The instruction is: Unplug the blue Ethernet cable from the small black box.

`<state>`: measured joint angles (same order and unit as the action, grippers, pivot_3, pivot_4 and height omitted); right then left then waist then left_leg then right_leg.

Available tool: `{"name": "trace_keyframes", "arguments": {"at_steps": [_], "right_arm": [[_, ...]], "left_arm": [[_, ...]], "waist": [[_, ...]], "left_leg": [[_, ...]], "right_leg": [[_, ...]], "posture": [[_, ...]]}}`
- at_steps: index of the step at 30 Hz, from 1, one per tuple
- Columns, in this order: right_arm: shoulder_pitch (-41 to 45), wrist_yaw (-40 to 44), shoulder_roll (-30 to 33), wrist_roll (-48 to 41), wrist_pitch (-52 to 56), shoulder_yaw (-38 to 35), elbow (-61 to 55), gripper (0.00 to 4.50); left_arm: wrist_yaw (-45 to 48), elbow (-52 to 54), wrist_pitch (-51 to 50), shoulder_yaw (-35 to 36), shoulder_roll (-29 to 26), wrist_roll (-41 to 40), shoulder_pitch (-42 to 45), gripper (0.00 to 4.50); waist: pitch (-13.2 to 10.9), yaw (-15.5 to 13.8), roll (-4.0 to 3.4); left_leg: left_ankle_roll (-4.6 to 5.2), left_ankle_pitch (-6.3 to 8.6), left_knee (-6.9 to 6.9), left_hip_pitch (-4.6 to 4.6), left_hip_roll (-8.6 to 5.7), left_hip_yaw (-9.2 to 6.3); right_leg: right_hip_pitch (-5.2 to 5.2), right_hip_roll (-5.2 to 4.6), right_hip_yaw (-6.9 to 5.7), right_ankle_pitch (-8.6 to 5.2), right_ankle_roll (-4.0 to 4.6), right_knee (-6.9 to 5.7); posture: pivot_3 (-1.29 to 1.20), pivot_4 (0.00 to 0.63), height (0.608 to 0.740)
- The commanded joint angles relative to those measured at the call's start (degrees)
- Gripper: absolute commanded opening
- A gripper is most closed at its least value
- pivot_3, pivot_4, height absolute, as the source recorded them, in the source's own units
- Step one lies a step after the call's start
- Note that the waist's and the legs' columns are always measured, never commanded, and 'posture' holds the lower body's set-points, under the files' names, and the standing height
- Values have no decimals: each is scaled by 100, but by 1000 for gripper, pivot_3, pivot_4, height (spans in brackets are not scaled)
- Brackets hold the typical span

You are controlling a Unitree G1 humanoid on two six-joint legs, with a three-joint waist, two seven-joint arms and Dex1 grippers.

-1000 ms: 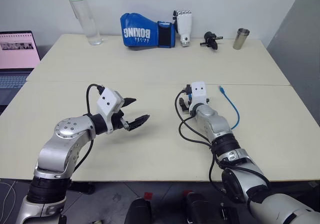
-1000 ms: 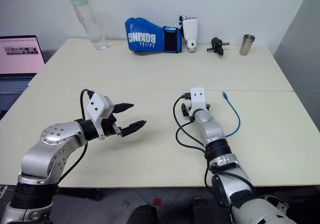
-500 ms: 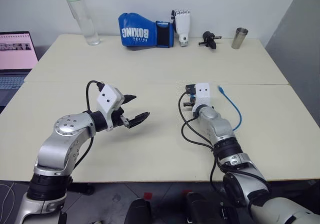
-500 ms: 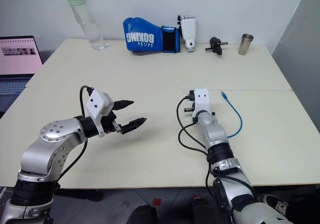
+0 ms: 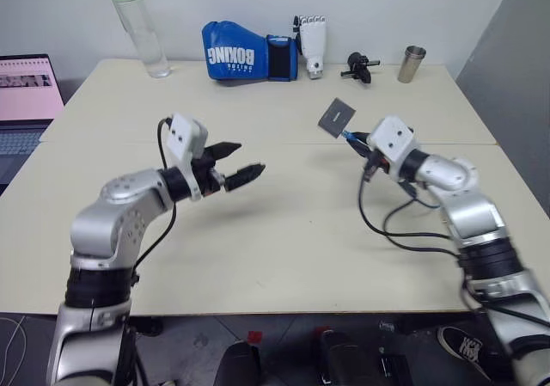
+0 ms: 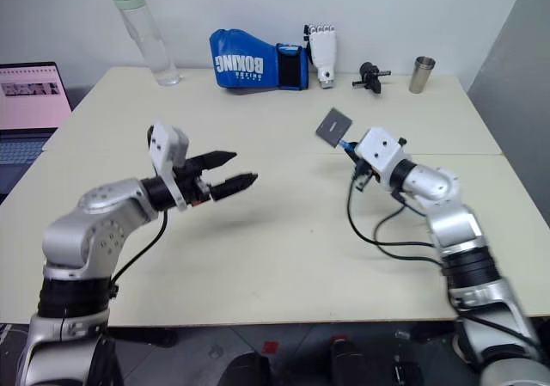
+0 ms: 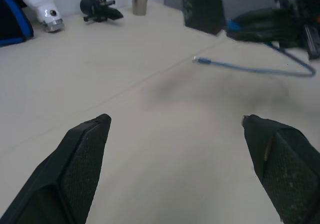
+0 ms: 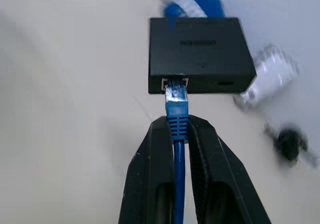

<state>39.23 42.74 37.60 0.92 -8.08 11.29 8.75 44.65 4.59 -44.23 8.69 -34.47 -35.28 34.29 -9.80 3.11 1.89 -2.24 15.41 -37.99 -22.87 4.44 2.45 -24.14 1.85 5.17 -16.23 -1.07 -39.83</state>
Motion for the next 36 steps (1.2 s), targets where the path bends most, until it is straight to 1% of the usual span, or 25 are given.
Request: {"name": "trace_keyframes", "arguments": {"at_steps": [1,3,8,10,14,20,27,29,30,34,36], "right_arm": [[277,-33,290,826,-2429,300,909,134],[447,-286,280,1126,-3151,343,1364,134],[899,-738,-33,1523,-3992,399,1865,134],[997,-849,-116,1601,-4111,382,1955,134],[1172,-1031,-232,1774,-4310,394,1964,134],[1190,-1001,-282,1810,-4306,412,1804,134],[1167,-1008,-246,1848,-4188,388,1794,132],[1167,-1014,-248,1854,-4175,387,1775,132],[1168,-1019,-258,1844,-4155,381,1770,132],[1166,-1020,-270,1842,-4156,384,1726,132],[1175,-1024,-284,1858,-4174,403,1724,132]], "left_arm": [[223,-195,-407,107,65,-481,478,4500],[360,-342,-432,23,82,-510,643,4500],[875,-582,-201,-405,101,-319,896,4500],[1026,-631,-67,-568,83,-204,921,4500],[1194,-965,259,-767,250,5,1116,4500],[1378,-1300,410,-791,478,32,1423,4500],[1678,-1299,288,-755,451,-97,1407,3154],[1716,-1283,275,-758,456,-94,1385,2591],[1726,-1286,278,-757,467,-86,1393,2437],[1692,-1371,307,-730,531,-60,1459,1462],[1708,-1387,304,-751,548,-56,1462,1128]], "waist": [[-1,14,1],[-1,16,1],[-1,25,1],[-1,19,1],[-1,3,1],[-1,-26,1],[-1,-14,1],[-1,-15,1],[-1,-15,1],[-1,-16,1],[-1,-16,1]], "left_leg": [[0,0,0,2,-1,3],[-1,-1,-5,2,-2,5],[-27,-15,-5,4,2,16],[-28,-16,-5,4,3,16],[-30,-17,-8,4,3,19],[-30,-17,-12,3,-1,24],[-30,-17,-11,4,2,24],[-30,-17,-11,4,2,23],[-30,-17,-11,4,2,23],[-30,-17,-11,4,1,23],[-30,-17,-11,4,1,23]], "right_leg": [[0,-1,6,0,0,-3],[0,-3,6,0,0,-6],[-7,-3,18,1,2,-13],[-7,-3,16,2,2,-13],[-5,-6,16,2,3,-14],[-4,-12,17,2,3,-15],[-5,-11,17,2,3,-16],[-5,-11,17,2,3,-16],[-5,-12,17,2,3,-16],[-5,-12,17,2,3,-16],[-5,-12,17,2,3,-16]], "posture": [[0,150,740],[0,150,740],[0,150,740],[0,150,740],[0,150,740],[0,150,740],[0,150,740],[0,150,740],[0,150,740],[0,150,740],[0,150,740]]}}
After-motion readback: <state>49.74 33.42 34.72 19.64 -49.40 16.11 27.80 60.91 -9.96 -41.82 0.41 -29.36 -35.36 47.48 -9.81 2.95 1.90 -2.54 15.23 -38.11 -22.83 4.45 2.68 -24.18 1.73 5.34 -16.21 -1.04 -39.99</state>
